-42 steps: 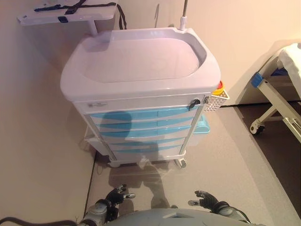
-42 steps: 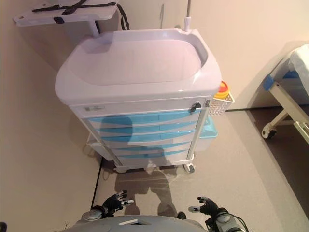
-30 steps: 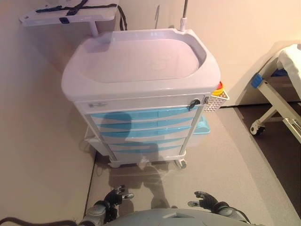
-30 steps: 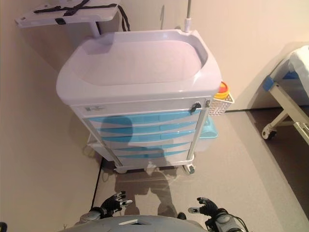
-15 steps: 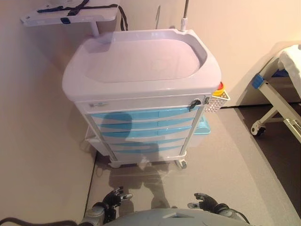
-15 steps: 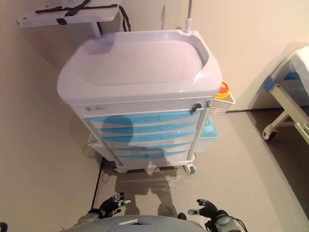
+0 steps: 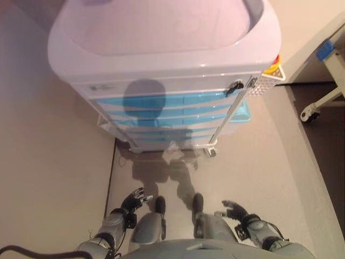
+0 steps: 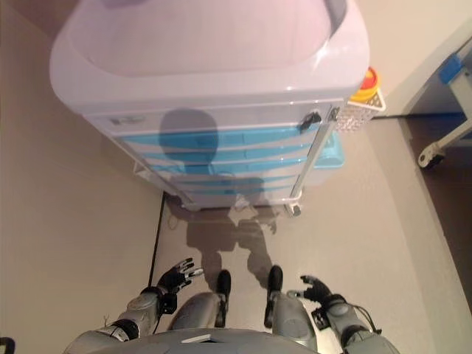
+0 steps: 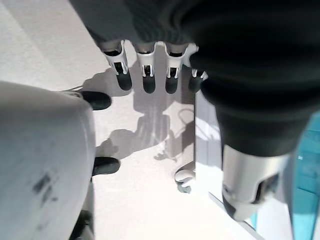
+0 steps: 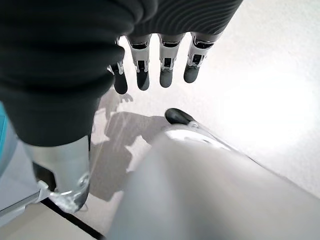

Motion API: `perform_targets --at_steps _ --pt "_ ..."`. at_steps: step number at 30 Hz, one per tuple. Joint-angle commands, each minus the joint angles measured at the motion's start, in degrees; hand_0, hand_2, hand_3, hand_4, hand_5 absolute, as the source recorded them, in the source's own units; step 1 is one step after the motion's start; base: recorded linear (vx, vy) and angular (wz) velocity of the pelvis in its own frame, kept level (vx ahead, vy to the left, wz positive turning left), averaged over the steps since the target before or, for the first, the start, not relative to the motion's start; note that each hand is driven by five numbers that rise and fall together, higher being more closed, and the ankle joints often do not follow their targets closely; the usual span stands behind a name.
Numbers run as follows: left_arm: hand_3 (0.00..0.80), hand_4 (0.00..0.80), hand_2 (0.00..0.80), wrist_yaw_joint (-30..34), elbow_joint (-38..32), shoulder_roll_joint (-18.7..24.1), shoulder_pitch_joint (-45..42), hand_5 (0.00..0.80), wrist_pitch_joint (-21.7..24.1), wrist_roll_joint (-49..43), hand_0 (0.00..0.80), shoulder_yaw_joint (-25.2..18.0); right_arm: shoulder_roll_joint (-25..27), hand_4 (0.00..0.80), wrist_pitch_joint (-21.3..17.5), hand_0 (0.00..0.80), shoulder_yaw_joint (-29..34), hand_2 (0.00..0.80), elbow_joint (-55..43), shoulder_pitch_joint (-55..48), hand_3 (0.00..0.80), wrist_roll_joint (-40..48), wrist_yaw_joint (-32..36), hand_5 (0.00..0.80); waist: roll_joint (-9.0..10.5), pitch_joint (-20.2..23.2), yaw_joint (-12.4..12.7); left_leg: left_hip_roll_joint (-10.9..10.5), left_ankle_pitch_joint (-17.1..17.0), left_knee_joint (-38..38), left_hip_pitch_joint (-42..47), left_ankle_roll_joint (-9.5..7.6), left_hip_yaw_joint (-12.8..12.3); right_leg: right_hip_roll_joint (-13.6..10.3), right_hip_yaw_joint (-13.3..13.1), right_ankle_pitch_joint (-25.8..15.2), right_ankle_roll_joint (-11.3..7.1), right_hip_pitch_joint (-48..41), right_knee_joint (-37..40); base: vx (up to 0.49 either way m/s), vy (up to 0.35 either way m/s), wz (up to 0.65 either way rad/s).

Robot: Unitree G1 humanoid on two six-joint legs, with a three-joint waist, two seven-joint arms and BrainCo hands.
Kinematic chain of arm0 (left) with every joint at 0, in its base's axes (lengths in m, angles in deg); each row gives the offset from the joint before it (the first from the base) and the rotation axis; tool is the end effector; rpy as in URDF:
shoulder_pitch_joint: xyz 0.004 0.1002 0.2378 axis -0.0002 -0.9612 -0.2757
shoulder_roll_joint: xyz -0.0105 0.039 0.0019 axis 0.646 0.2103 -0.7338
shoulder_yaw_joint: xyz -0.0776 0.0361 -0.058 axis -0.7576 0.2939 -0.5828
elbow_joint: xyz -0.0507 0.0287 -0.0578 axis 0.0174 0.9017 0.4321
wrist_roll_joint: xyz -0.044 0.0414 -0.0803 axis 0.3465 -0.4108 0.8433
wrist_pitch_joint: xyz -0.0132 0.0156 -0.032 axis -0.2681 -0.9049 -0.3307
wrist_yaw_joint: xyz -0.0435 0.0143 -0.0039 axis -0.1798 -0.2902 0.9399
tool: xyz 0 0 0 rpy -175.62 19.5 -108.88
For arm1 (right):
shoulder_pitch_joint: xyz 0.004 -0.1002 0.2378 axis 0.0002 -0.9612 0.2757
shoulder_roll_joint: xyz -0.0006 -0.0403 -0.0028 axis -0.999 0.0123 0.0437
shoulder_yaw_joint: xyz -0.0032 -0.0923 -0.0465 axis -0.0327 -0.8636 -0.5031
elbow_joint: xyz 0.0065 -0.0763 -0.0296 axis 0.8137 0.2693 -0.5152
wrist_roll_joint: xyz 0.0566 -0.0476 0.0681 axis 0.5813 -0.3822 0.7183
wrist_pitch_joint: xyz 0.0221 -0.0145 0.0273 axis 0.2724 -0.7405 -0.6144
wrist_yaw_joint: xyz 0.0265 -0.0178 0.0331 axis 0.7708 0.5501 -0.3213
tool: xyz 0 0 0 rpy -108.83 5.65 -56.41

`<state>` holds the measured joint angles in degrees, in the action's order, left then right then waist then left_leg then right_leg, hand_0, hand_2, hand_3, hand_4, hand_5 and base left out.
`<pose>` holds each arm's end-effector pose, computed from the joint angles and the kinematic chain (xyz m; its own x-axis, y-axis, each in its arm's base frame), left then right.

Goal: Open the drawer and pick up the medicine

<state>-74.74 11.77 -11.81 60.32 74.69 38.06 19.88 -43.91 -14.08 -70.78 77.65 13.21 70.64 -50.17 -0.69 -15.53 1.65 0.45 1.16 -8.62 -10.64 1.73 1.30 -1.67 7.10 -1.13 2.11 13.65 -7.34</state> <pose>0.1418 0.2010 -0.0973 0.6954 -0.1113 -0.7100 0.0514 0.9931 -0.1053 0.1347 -0.2260 -0.0961 0.5965 -0.0101 -0.8025 -0.2965 0.9264 -0.2320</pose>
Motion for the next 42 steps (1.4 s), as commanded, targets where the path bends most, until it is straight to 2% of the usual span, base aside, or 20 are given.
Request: perform_targets --at_steps 1,5,10,15,22,26,31,33,34,36,42 --pt "0.000 0.000 0.000 -0.3 -0.6 -0.3 1.4 0.000 2.4 1.7 0.000 0.6 -0.2 0.000 -1.1 0.000 -2.5 0.000 -2.3 -0.4 0.000 2.6 -1.2 0.000 1.55 -2.8 -0.5 -2.6 -1.8 -0.2 -3.7 -3.23 -0.5 0.2 -1.1 2.3 -1.77 1.2 -4.0 -0.074 0.088 -0.13" --pt "0.000 0.000 0.000 -0.7 -1.4 0.6 3.1 0.000 3.4 3.9 0.000 0.6 0.1 0.000 -1.7 0.000 -3.2 0.000 -3.3 0.8 0.000 2.0 -1.9 0.000 1.22 -5.6 -0.5 -3.2 -2.4 -1.8 -8.1 -3.88 -1.7 -0.2 -1.0 2.1 -2.10 7.3 -8.1 -0.029 0.095 -0.03" --pt "0.000 0.000 0.000 -0.6 -3.0 2.2 5.0 0.000 5.8 8.1 0.000 -0.5 1.5 0.000 -1.7 0.000 -3.0 0.000 -4.4 1.8 0.000 3.7 -3.6 0.000 1.08 -8.4 -0.5 -4.5 -0.1 -10.0 -15.8 -4.69 -3.2 -0.9 -0.7 3.6 -1.88 14.4 -15.2 0.015 0.065 -0.08" --pt "0.000 0.000 0.000 -1.5 -5.5 3.2 6.5 0.000 7.1 10.7 0.000 -1.4 2.7 0.000 -2.4 0.000 -2.2 0.000 -4.6 2.3 0.000 5.8 -3.9 0.000 1.41 -9.4 -0.8 -4.3 2.0 -15.3 -20.9 -4.72 -4.3 -0.9 -1.0 4.6 -1.34 18.9 -19.1 0.042 0.020 0.02" --pt "0.000 0.000 0.000 -2.9 -8.9 4.8 8.4 0.000 9.8 13.0 0.000 -1.8 3.9 0.000 -1.9 0.000 -2.7 0.000 -6.6 2.8 0.000 7.3 -2.7 0.000 2.37 -10.1 -1.6 -3.6 2.3 -18.0 -25.6 -5.15 -4.6 0.8 -2.1 4.2 -0.83 24.0 -21.9 0.040 0.011 -0.07" --pt "0.000 0.000 0.000 -3.8 -13.4 5.4 9.7 0.000 12.4 15.4 0.000 -1.1 4.8 0.000 -1.7 0.000 -3.8 0.000 -8.0 2.5 0.000 7.4 -2.0 0.000 2.63 -10.8 -2.3 -3.6 2.1 -18.8 -27.3 -5.37 -4.5 1.8 -3.1 3.7 -0.60 25.9 -22.3 0.026 0.040 -0.08" --pt "0.000 0.000 0.000 -0.9 -23.1 7.9 11.5 0.000 14.5 22.3 0.000 -0.1 6.6 0.000 -1.1 0.000 -5.0 0.000 -10.8 1.2 0.000 7.7 -1.4 0.000 2.47 -11.9 -3.2 -3.4 1.8 -19.7 -28.8 -5.70 -4.6 2.6 -4.1 3.0 -0.46 27.4 -22.9 0.019 0.057 -0.07" --pt "0.000 0.000 0.000 0.3 -26.2 9.2 12.6 0.000 14.5 24.8 0.000 0.3 7.4 0.000 -0.9 0.000 -5.3 0.000 -11.8 0.9 0.000 8.0 -1.4 0.000 2.45 -12.2 -3.5 -3.2 1.7 -20.1 -29.5 -5.77 -5.0 2.7 -4.2 2.7 -0.32 27.9 -22.8 0.019 0.044 -0.12" --pt "0.000 0.000 0.000 1.3 -28.0 9.9 13.6 0.000 14.6 26.4 0.000 0.5 7.8 0.000 -0.8 0.000 -5.5 0.000 -12.3 0.8 0.000 8.1 -1.4 0.000 2.27 -12.3 -3.7 -3.2 3.5 -21.2 -29.6 -5.60 -4.9 2.9 -4.6 4.4 -0.60 27.9 -23.8 0.051 0.056 -0.11" --pt "0.000 0.000 0.000 3.4 -31.5 11.3 15.2 0.000 14.1 29.6 0.000 0.1 8.5 0.000 -0.8 0.000 -5.5 0.000 -13.0 0.4 0.000 8.0 -1.4 0.000 2.01 -12.4 -4.0 -3.1 3.6 -22.1 -30.8 -5.70 -5.2 3.0 -4.8 4.6 -0.52 29.0 -24.9 0.014 0.051 -0.12" --pt "0.000 0.000 0.000 8.9 -40.3 10.9 17.7 0.000 13.5 36.8 0.000 -1.1 8.7 0.000 0.1 0.000 -5.3 0.000 -14.9 -0.2 0.000 7.6 -2.5 0.000 1.35 -12.6 -4.3 -3.1 5.1 -24.4 -32.0 -6.16 -6.0 3.4 -5.0 6.3 -0.25 30.4 -28.6 -0.014 0.012 -0.09"
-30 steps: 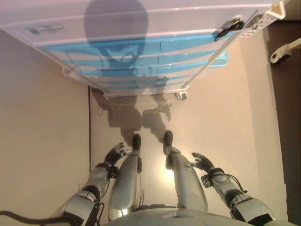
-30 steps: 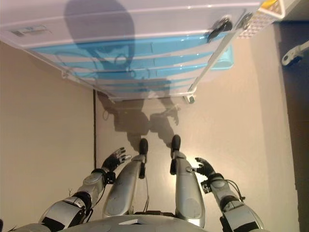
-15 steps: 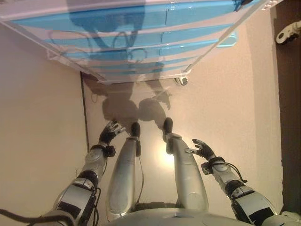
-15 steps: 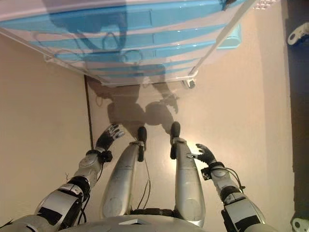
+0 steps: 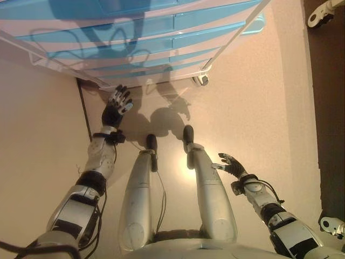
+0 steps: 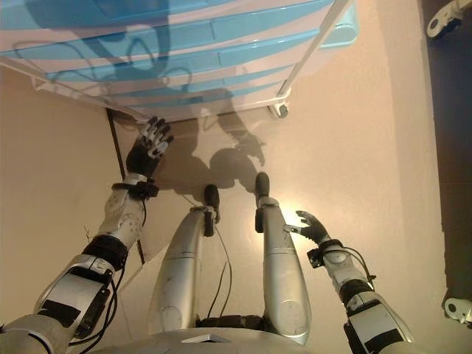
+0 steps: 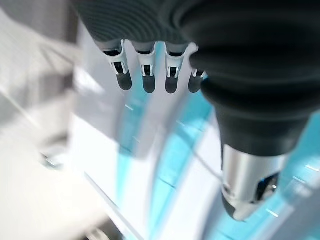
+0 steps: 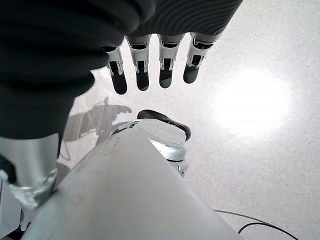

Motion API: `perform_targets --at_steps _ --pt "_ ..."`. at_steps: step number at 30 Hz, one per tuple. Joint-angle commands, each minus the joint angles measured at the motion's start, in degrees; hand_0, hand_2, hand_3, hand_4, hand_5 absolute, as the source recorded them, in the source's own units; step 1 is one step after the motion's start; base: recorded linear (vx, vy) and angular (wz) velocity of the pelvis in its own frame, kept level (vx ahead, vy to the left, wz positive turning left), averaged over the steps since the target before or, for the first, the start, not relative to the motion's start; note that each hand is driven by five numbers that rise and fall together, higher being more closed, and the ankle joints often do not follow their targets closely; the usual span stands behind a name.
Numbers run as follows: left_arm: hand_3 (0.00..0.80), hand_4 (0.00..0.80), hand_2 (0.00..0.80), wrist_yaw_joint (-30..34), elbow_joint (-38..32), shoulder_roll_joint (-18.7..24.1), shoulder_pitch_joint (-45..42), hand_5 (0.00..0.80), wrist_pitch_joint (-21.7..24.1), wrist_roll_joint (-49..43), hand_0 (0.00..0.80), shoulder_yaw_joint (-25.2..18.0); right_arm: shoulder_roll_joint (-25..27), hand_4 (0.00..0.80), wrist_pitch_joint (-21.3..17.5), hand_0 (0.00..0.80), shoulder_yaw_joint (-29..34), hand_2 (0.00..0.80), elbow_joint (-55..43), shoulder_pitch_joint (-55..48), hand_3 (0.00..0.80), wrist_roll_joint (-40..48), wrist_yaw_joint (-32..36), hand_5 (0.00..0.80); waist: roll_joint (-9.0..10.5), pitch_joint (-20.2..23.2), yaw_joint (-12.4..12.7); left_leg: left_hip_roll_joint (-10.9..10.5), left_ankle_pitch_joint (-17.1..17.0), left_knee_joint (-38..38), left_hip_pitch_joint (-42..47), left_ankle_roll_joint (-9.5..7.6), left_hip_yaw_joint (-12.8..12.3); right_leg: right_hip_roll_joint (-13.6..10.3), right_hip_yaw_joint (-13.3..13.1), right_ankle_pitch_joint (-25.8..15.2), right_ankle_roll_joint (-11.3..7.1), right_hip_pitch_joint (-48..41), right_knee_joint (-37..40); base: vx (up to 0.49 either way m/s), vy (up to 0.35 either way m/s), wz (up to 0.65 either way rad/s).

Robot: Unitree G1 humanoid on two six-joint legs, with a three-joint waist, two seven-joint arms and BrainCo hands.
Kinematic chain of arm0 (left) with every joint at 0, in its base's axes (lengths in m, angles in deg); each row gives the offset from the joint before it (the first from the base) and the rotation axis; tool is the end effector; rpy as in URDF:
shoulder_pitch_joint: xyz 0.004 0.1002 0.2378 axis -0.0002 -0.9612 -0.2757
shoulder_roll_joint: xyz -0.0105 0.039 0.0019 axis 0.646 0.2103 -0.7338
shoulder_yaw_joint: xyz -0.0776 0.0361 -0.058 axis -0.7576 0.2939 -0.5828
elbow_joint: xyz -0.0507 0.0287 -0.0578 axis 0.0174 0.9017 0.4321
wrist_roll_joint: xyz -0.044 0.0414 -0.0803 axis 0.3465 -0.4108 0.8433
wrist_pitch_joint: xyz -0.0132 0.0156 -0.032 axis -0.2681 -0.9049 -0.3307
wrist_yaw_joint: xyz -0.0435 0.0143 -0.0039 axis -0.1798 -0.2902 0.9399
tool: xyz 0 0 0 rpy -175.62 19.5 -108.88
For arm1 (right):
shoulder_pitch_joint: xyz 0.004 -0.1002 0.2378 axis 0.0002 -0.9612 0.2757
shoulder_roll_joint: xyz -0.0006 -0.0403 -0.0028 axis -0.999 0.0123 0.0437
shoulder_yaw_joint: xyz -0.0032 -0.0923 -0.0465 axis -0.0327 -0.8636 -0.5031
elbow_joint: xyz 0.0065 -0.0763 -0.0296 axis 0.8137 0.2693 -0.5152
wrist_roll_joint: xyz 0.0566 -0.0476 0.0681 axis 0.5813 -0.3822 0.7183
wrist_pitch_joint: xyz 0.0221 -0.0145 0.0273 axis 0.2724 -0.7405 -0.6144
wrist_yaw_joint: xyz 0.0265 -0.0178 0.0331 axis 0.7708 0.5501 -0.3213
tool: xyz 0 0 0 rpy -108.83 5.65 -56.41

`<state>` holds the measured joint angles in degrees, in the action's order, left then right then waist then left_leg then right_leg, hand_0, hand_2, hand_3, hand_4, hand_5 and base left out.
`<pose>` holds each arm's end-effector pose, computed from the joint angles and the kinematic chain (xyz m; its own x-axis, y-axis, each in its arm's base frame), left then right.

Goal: Open the drawer and pick up the medicine

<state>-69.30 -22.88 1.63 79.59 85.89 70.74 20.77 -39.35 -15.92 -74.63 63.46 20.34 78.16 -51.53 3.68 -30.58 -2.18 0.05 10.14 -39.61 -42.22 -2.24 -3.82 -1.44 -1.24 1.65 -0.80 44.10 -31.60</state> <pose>0.2924 0.2173 0.0779 0.9216 -0.1483 0.3587 0.2667 0.9134 -0.3074 0.2105 -0.2236 -0.0471 0.8525 0.0583 -0.5195 -0.2453 0.9222 -0.2990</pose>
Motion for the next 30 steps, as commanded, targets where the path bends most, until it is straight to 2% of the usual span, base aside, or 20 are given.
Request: perform_targets --at_steps 1,5,10,16,24,30 --pt "0.000 0.000 0.000 3.9 -6.7 -2.6 -1.3 0.000 2.3 5.0 0.000 -2.1 4.2 0.000 1.9 0.000 -1.4 0.000 -0.8 -7.3 0.000 0.0 -1.1 0.000 -3.03 2.4 -0.5 -2.6 -3.7 6.4 -0.4 -2.25 -0.9 3.3 3.3 3.6 2.69 0.0 -4.7 0.000 0.000 0.00" --pt "0.000 0.000 0.000 4.6 -11.4 -2.4 0.4 0.000 1.3 9.9 0.000 -3.0 4.2 0.000 1.9 0.000 -1.7 0.000 -1.2 -7.9 0.000 0.2 -0.9 0.000 -2.84 2.0 -0.8 -2.4 -3.1 5.9 0.5 -2.42 -1.2 3.6 3.0 3.9 2.68 -0.5 -5.7 0.000 0.000 0.00" --pt "0.000 0.000 0.000 5.0 -14.0 -1.5 3.8 0.000 -0.3 14.6 0.000 -4.4 4.0 0.000 1.6 0.000 -2.8 0.000 -2.0 -8.6 0.000 0.4 -1.1 0.000 -2.17 1.7 -1.3 -2.2 -2.6 5.7 1.0 -2.73 -1.4 4.1 2.6 3.9 2.71 -1.1 -5.5 0.000 0.000 0.00" --pt "0.000 0.000 0.000 7.9 -13.7 -1.3 7.6 0.000 -4.4 21.0 0.000 -5.3 3.2 0.000 1.3 0.000 -4.0 0.000 -2.4 -8.8 0.000 0.4 -1.3 0.000 -1.37 1.3 -1.8 -2.1 -2.0 6.1 2.0 -2.78 -1.6 4.6 2.2 3.7 2.54 -2.2 -4.6 0.000 0.000 0.00" --pt "0.000 0.000 0.000 8.2 -11.8 -0.3 10.6 0.000 -6.6 21.9 0.000 -4.9 2.9 0.000 1.1 0.000 -4.9 0.000 -2.4 -8.1 0.000 0.3 -1.3 0.000 -0.95 0.8 -2.2 -2.5 -1.9 7.2 3.2 -2.71 -1.5 5.1 1.8 3.3 2.49 -3.4 -2.8 0.002 0.000 0.00" --pt "0.000 0.000 0.000 13.4 -12.9 0.2 12.7 0.000 -9.0 26.2 0.000 -5.1 2.7 0.000 1.0 0.000 -5.8 0.000 -2.6 -7.9 0.000 0.6 -1.3 0.000 -0.38 0.8 -2.3 -2.6 -1.5 7.9 3.7 -2.78 -1.5 5.5 1.7 3.1 2.45 -4.0 -1.7 -0.018 -0.007 0.00"
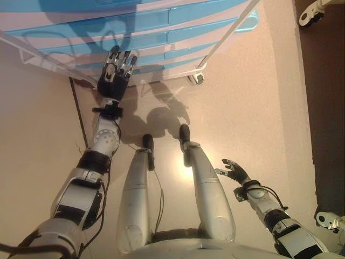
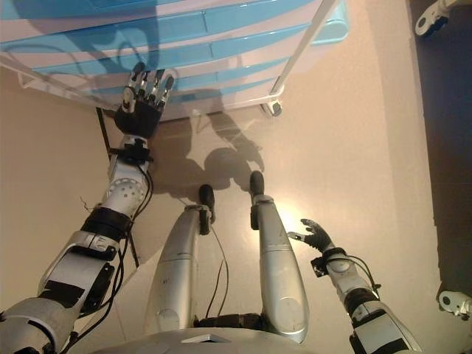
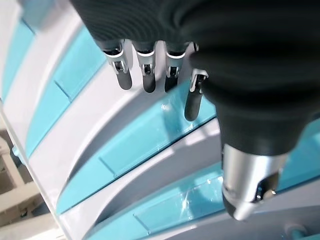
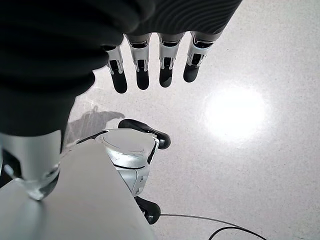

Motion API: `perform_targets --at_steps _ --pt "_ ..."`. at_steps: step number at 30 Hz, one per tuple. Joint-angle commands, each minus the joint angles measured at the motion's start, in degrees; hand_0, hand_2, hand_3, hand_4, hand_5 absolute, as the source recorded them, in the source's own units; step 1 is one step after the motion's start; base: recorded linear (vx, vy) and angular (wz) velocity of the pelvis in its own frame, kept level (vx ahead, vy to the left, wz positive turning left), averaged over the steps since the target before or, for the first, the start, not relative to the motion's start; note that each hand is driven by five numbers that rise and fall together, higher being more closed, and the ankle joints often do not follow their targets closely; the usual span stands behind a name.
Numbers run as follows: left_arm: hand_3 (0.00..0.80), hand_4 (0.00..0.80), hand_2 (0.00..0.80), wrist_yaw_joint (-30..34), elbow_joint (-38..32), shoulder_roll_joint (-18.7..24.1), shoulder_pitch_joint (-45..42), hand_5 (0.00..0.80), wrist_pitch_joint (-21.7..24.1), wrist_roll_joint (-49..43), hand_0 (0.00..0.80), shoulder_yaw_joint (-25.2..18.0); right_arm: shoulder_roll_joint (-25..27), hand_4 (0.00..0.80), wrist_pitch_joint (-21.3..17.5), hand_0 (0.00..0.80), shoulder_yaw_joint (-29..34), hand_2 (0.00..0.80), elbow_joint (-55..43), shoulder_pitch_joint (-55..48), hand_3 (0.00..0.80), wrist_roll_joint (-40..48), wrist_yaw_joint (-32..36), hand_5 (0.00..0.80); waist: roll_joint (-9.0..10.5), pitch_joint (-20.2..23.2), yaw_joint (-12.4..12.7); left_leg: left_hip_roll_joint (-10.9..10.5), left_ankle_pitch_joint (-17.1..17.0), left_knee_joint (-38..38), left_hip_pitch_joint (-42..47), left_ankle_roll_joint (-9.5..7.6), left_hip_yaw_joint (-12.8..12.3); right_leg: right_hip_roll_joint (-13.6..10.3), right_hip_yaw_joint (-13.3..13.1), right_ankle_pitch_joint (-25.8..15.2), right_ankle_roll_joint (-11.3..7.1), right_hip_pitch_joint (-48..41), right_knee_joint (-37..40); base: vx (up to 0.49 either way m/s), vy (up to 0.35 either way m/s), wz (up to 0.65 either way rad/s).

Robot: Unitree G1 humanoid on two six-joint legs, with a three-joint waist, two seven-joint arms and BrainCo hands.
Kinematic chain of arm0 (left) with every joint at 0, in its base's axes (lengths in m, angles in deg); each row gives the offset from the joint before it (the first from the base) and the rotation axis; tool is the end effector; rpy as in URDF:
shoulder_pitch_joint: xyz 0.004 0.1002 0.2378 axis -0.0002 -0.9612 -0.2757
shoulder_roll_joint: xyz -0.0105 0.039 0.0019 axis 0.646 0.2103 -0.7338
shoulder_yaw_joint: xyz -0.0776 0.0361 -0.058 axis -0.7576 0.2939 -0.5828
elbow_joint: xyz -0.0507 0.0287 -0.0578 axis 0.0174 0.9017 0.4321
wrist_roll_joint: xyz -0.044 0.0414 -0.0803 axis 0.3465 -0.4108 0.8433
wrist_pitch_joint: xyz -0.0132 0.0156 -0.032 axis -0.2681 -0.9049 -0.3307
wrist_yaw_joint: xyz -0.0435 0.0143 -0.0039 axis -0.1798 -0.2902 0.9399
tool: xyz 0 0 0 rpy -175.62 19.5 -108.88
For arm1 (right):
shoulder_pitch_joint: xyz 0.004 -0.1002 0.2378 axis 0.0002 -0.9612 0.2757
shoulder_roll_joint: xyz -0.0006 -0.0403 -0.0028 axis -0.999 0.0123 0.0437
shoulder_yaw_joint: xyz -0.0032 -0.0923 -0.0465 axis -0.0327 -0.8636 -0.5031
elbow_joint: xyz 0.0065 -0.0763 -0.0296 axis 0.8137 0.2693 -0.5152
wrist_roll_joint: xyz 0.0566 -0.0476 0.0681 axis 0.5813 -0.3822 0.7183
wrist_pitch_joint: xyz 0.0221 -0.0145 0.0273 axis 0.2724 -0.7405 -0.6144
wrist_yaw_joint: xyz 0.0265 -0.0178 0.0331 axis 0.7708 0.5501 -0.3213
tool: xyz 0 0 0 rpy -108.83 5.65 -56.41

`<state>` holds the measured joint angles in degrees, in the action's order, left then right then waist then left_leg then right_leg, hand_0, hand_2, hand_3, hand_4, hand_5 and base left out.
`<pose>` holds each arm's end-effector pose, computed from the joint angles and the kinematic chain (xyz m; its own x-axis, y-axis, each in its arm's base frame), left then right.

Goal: Open the drawer and pick up the medicine

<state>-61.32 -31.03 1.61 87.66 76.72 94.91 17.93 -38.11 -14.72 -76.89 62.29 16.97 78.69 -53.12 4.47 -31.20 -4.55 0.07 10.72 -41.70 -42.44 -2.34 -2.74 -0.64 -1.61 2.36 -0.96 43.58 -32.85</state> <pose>0.3176 0.2017 0.1346 0.7887 -0.1670 0.5917 0.5484 0.6263 -0.5541 0.1929 -0.2288 -0.0566 0.8212 0.0271 -0.5700 -0.2512 0.9141 -0.3183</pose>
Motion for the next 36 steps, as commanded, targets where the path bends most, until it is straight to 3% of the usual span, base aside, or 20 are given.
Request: perform_targets --at_steps 1,8,16,24,29,32,36 --pt "0.000 0.000 0.000 6.2 -5.4 0.1 4.7 0.000 0.2 2.3 0.000 -2.4 1.5 0.000 -0.1 0.000 -3.5 0.000 -1.6 -4.5 0.000 0.1 0.4 0.000 -0.96 1.4 0.0 -2.5 -3.8 10.5 3.5 -2.91 -3.2 4.6 2.3 0.7 2.95 -3.0 0.3 -0.103 -0.043 0.00" --pt "0.000 0.000 0.000 12.7 -11.3 -0.4 5.6 0.000 2.2 2.3 0.000 -2.9 1.2 0.000 -0.2 0.000 -4.0 0.000 -0.7 -4.7 0.000 -0.1 0.5 0.000 -0.98 1.4 0.3 -2.8 -3.3 11.2 5.3 -2.98 -3.4 4.6 2.2 1.0 2.93 -4.4 0.5 -0.015 -0.011 -0.03" --pt "0.000 0.000 0.000 14.1 -16.4 -0.6 6.6 0.000 -0.2 5.4 0.000 -4.8 0.9 0.000 -0.9 0.000 -4.5 0.000 -0.3 -5.2 0.000 -0.1 0.6 0.000 -0.89 1.4 0.5 -3.0 -3.0 10.8 5.8 -3.08 -3.4 4.4 2.2 1.2 3.17 -5.4 0.8 0.000 0.000 0.00" --pt "0.000 0.000 0.000 5.5 -10.5 0.4 5.3 0.000 -1.4 -3.6 0.000 -3.2 0.7 0.000 0.9 0.000 -4.3 0.000 -2.0 -4.4 0.000 -0.1 0.3 0.000 -1.06 1.4 0.6 -2.9 -3.2 11.3 6.3 -3.01 -3.7 4.4 2.5 1.4 3.19 -5.9 1.1 -0.002 -0.001 -0.01" --pt "0.000 0.000 0.000 -1.9 -4.7 2.9 3.0 0.000 -3.6 -14.6 0.000 -1.2 1.3 0.000 1.3 0.000 -3.2 0.000 -2.4 -4.5 0.000 -0.2 0.3 0.000 -1.46 1.4 0.8 -2.7 -3.6 11.7 6.2 -2.93 -4.2 4.2 3.0 1.2 3.02 -6.0 1.4 0.000 0.000 0.00" --pt "0.000 0.000 0.000 -7.1 -0.5 4.5 2.7 0.000 -7.3 -20.4 0.000 0.3 1.9 0.000 1.4 0.000 -2.6 0.000 -2.2 -4.2 0.000 -0.3 0.7 0.000 -1.88 1.4 0.7 -2.8 -3.9 11.9 6.2 -2.88 -4.5 4.0 3.3 1.2 2.93 -5.8 1.5 0.000 0.000 0.00" --pt "0.000 0.000 0.000 -7.9 3.1 6.3 2.4 0.000 -13.7 -19.6 0.000 1.5 2.7 0.000 1.3 0.000 -2.1 0.000 -1.7 -3.8 0.000 -0.4 1.2 0.000 -2.53 1.4 0.4 -2.7 -4.0 11.7 6.2 -2.76 -4.9 3.7 3.4 1.2 2.86 -5.7 1.5 0.001 0.017 -0.01"
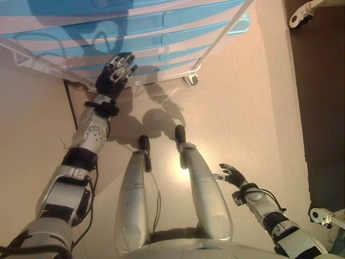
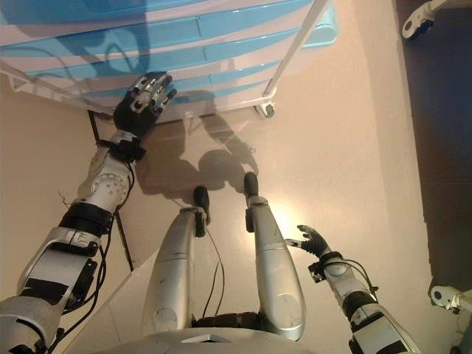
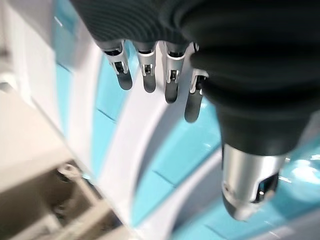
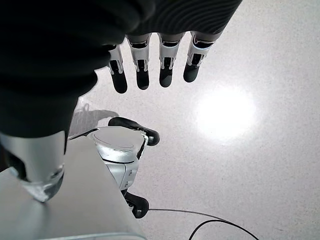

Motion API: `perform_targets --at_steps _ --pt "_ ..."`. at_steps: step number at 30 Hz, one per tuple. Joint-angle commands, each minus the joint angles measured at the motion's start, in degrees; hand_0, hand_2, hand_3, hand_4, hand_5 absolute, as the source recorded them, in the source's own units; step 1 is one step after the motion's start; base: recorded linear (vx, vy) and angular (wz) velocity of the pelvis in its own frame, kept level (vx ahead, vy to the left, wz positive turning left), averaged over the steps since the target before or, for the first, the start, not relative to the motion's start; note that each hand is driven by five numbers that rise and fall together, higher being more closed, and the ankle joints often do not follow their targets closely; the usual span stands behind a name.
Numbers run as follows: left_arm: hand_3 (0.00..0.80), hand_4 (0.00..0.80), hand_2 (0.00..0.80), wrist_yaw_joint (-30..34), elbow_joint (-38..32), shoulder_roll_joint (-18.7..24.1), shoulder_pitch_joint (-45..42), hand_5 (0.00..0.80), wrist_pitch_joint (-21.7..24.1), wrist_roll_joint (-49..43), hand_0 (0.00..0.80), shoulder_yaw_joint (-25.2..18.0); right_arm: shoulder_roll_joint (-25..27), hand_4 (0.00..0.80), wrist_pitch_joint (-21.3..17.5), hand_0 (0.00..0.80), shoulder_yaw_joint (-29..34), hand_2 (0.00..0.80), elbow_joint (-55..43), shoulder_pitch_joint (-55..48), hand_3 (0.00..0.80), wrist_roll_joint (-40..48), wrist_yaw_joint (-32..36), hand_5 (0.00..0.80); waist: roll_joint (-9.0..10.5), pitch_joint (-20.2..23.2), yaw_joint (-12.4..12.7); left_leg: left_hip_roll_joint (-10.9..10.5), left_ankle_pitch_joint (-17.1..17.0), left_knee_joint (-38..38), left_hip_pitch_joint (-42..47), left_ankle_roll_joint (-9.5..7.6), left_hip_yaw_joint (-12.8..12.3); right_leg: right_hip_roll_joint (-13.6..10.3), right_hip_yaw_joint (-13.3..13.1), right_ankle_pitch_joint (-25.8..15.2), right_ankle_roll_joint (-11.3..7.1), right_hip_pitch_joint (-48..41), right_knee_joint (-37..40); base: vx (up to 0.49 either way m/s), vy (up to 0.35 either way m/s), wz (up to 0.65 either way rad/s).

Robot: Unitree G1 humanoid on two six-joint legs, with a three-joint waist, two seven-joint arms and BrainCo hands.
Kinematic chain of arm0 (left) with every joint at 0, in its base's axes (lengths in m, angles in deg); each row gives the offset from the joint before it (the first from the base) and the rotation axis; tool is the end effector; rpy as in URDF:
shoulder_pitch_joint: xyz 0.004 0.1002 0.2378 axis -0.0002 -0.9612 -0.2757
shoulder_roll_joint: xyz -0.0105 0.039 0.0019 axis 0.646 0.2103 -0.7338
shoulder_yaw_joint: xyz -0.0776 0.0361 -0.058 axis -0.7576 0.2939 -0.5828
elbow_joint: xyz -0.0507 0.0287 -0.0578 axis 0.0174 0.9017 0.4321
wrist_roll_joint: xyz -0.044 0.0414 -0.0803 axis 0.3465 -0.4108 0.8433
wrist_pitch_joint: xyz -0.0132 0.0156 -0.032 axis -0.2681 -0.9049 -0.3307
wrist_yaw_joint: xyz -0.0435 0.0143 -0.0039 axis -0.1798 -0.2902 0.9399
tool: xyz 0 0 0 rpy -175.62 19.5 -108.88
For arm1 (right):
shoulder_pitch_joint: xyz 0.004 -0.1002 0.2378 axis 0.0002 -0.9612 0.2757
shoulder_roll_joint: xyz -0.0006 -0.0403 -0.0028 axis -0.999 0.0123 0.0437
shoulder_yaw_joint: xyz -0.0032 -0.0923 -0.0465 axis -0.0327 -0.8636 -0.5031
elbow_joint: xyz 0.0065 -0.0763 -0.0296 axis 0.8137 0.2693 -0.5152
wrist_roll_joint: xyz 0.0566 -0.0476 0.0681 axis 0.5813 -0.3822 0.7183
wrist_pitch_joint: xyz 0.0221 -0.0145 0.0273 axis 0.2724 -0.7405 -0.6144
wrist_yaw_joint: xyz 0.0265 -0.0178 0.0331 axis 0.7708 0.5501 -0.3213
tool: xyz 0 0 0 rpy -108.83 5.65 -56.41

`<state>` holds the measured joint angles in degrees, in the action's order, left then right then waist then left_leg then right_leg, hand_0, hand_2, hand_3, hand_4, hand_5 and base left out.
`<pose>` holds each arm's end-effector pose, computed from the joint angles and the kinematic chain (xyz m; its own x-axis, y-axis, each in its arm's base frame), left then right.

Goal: Open the drawer and pick up the medicine

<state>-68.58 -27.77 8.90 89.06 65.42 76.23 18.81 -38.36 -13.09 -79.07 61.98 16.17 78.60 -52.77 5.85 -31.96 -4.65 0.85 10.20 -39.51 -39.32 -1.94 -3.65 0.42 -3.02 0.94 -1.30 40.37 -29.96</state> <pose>0.3197 0.2282 0.1413 0.9089 -0.2838 0.3056 0.3816 0.8614 -0.3351 0.1871 -0.2245 -0.0617 0.7897 0.0466 -0.6117 -0.2944 0.9036 -0.3113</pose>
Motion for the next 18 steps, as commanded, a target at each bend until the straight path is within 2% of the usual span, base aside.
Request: perform_targets --at_steps 1,7,12,13,18 --pt "0.000 0.000 0.000 -0.5 0.3 -0.6 1.1 0.000 -2.9 -0.4 0.000 0.9 3.1 0.000 -0.2 0.000 0.0 0.000 -1.5 -2.9 0.000 -0.4 0.9 0.000 -4.05 2.2 0.5 -3.5 -3.5 9.5 3.0 -3.13 -4.1 2.6 4.8 2.6 3.20 -2.4 -1.4 -0.002 0.039 -0.02" --pt "0.000 0.000 0.000 0.4 1.1 -0.4 1.3 0.000 -5.0 2.5 0.000 1.9 3.7 0.000 0.1 0.000 -0.1 0.000 -1.5 -2.5 0.000 -0.8 0.8 0.000 -4.74 2.2 0.2 -3.3 -3.7 9.7 2.7 -3.03 -4.3 2.4 4.8 2.7 3.20 -1.6 -1.9 -0.002 0.005 0.00" --pt "0.000 0.000 0.000 0.8 0.2 -0.9 1.4 0.000 -2.1 7.1 0.000 1.3 3.8 0.000 0.3 0.000 -0.2 0.000 -1.7 -2.6 0.000 -1.0 0.6 0.000 -4.90 2.2 0.0 -3.4 -3.8 9.8 2.8 -3.04 -4.4 2.4 4.8 2.8 3.22 -1.5 -2.1 -0.002 0.000 -0.01" --pt "0.000 0.000 0.000 0.4 -0.4 -1.4 1.4 0.000 -0.3 10.0 0.000 0.5 3.8 0.000 0.4 0.000 -0.5 0.000 -1.8 -2.7 0.000 -0.8 0.5 0.000 -4.78 2.2 0.0 -3.4 -3.9 10.0 2.9 -3.02 -4.4 2.4 4.8 2.8 3.27 -1.6 -2.0 0.000 0.000 0.00" --pt "0.000 0.000 0.000 -0.8 -1.1 -3.0 2.0 0.000 2.6 21.6 0.000 -2.7 2.9 0.000 0.5 0.000 -1.5 0.000 -1.9 -3.1 0.000 -1.1 0.3 0.000 -3.90 2.2 0.0 -3.1 -3.7 9.6 2.8 -3.01 -4.2 2.6 4.8 2.9 3.44 -1.8 -2.0 -0.001 -0.007 0.01"
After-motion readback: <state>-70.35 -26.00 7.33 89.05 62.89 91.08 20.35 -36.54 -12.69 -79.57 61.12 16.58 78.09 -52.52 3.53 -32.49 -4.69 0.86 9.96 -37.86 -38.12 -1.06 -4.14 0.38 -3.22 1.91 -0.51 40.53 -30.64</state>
